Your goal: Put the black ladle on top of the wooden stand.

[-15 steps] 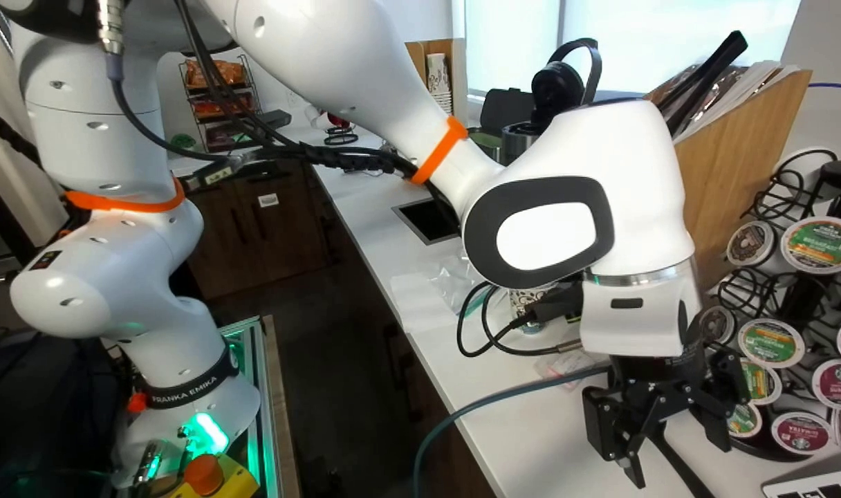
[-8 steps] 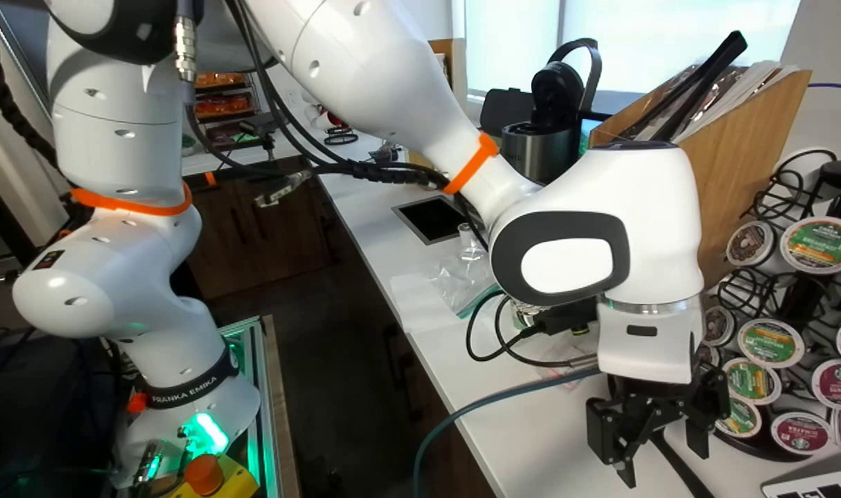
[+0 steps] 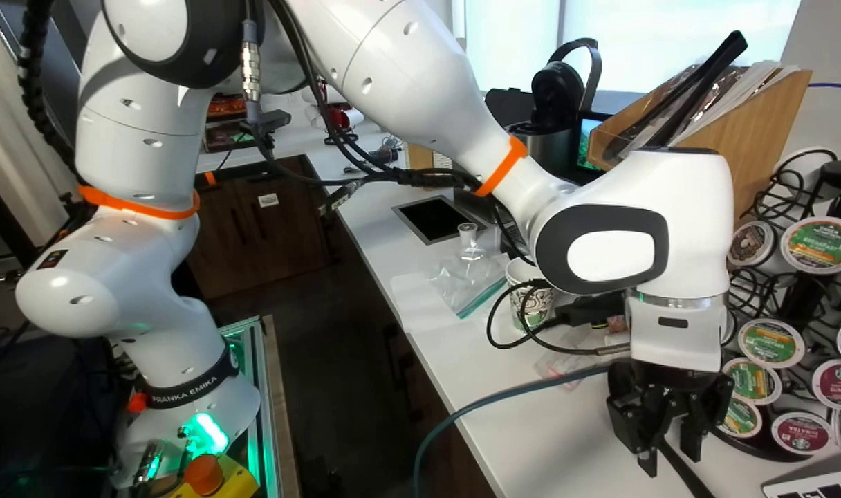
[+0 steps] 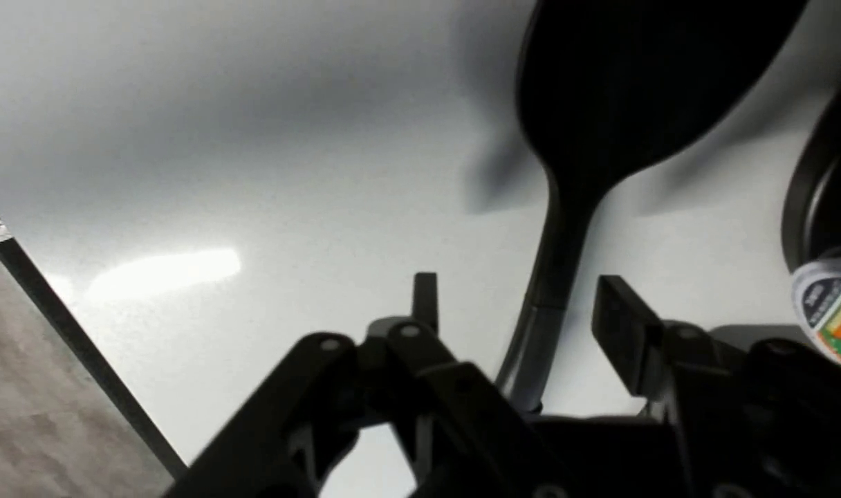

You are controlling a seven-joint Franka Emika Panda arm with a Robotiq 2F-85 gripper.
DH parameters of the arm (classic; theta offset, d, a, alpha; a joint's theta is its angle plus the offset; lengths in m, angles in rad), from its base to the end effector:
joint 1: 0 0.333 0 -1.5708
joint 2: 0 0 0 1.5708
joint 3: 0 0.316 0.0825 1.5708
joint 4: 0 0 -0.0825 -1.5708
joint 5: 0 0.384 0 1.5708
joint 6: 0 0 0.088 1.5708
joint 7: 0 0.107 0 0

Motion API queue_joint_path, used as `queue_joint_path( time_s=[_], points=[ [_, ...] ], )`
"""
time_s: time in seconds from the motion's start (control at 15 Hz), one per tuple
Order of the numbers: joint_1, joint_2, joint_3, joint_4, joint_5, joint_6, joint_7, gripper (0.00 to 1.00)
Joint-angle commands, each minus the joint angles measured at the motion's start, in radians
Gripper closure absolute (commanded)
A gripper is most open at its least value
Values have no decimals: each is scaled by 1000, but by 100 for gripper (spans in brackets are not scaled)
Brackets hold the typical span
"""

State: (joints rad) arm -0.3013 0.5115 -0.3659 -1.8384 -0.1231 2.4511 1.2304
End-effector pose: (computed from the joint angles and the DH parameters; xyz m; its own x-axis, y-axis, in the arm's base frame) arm 0.5285 -0.3921 0.2792 -0.1752 -0.9430 0.2828 -0.9838 0.1788 -0.0131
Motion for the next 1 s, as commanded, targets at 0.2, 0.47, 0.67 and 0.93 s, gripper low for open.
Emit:
queue_joint_path(
  time_s=[0.2,0.47,0.67,0.93],
  points=[
    [-3,82,-42,65,28,-43,-3,81],
    [19,20,-80,31,10,-42,26,96],
    [49,-155,-107,-98,-32,27,-6,95],
    [74,-357,-132,-201,-129,89,-60,95]
  ],
)
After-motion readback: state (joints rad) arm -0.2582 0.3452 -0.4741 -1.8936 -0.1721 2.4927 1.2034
